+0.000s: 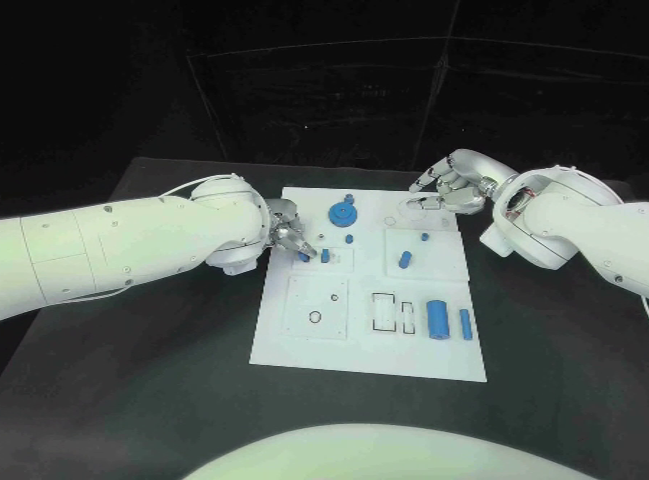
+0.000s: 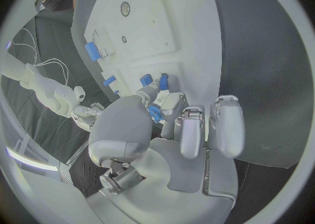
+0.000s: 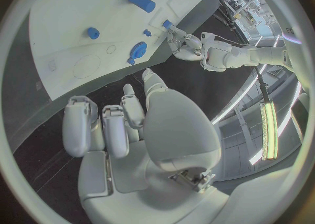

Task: Assemble the parts on the task board

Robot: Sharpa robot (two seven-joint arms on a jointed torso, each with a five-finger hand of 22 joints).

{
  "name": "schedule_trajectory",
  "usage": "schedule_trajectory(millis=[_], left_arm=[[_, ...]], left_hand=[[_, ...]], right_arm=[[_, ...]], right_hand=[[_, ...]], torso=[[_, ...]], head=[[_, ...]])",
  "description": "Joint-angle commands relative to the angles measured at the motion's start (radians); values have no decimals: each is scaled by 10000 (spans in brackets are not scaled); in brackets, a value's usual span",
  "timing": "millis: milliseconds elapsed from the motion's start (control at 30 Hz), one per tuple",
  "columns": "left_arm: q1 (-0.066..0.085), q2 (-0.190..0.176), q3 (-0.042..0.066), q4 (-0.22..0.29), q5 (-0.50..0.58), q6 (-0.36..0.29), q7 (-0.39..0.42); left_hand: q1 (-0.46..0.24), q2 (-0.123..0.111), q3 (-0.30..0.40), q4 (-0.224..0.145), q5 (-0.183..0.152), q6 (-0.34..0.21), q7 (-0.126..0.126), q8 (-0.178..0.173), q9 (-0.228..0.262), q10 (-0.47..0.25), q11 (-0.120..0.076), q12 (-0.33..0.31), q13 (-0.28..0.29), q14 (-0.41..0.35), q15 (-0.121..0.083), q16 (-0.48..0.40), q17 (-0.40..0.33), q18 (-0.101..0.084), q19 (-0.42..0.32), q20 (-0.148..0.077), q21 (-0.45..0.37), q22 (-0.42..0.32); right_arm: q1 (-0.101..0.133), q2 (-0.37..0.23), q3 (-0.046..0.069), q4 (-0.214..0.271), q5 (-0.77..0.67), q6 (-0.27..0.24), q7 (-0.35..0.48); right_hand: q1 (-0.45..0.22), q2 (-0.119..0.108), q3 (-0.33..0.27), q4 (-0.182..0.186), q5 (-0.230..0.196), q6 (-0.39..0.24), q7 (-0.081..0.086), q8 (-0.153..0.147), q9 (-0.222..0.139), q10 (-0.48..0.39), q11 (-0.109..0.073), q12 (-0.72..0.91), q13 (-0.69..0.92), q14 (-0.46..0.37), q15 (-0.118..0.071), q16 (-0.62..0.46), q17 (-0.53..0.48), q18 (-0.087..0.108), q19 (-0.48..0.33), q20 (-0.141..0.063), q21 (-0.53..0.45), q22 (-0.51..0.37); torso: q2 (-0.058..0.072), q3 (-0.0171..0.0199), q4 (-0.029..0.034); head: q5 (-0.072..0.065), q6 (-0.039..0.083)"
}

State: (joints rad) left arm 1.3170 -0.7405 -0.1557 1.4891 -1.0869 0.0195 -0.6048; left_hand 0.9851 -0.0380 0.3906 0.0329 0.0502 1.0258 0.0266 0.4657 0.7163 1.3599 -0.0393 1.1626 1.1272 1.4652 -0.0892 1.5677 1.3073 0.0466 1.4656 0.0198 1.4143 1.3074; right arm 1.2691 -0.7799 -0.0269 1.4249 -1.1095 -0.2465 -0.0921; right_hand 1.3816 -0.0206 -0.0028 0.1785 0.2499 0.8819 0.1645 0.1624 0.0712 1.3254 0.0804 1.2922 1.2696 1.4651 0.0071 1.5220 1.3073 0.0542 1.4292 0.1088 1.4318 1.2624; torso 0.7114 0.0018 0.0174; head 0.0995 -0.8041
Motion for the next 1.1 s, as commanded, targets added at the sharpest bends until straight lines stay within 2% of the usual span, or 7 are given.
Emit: schedule_trajectory(millis=[33,267,333,1100], left_arm=[[7,9,3,9,-27,201,-48],[7,29,3,-11,-27,312,-52],[7,35,3,-24,-27,290,-50],[12,192,5,-276,-27,300,-48]], left_hand=[[-106,-66,-122,16,-32,57,-4,73,-11,79,-26,40,19,1056,-88,31,2635,-65,486,-94,63,1171],[-133,-77,-266,57,-32,74,-10,87,-19,97,-31,75,56,1056,-91,31,2635,-68,491,-98,73,1185],[-142,-77,-317,74,-32,79,-11,91,-22,100,-32,83,64,1056,-92,31,2635,-68,491,-99,73,1185],[-279,30,-718,300,-31,112,-18,121,-57,126,-39,125,107,1056,-97,31,2635,-82,512,-105,120,1242]], right_arm=[[17,-8,5,17,-22,19,40],[17,-20,5,44,-22,7,56],[17,-22,5,44,-22,8,56],[17,14,5,27,-22,30,62]], right_hand=[[-40,49,-60,13,30,-56,12,58,-9,-81,-15,-66,-16,821,-57,-54,1707,93,-59,-21,-34,-10],[-40,49,-60,13,30,-56,12,58,-9,-81,-15,-66,-16,821,-57,-54,1707,93,-59,-21,-34,-10],[-40,49,-60,13,30,-56,12,58,-9,-81,-15,-66,-16,821,-57,-54,1707,93,-59,-21,-34,-10],[-34,55,-77,26,37,-74,15,62,-11,-89,-13,-69,-19,814,-55,-72,1680,98,-71,-21,-51,-37]], torso=[[-3,-1,2],[-5,10,3],[-5,-3,-2],[1,2,-5]], head=[[1,-16],[6,-18],[1,-16],[-38,-51]])
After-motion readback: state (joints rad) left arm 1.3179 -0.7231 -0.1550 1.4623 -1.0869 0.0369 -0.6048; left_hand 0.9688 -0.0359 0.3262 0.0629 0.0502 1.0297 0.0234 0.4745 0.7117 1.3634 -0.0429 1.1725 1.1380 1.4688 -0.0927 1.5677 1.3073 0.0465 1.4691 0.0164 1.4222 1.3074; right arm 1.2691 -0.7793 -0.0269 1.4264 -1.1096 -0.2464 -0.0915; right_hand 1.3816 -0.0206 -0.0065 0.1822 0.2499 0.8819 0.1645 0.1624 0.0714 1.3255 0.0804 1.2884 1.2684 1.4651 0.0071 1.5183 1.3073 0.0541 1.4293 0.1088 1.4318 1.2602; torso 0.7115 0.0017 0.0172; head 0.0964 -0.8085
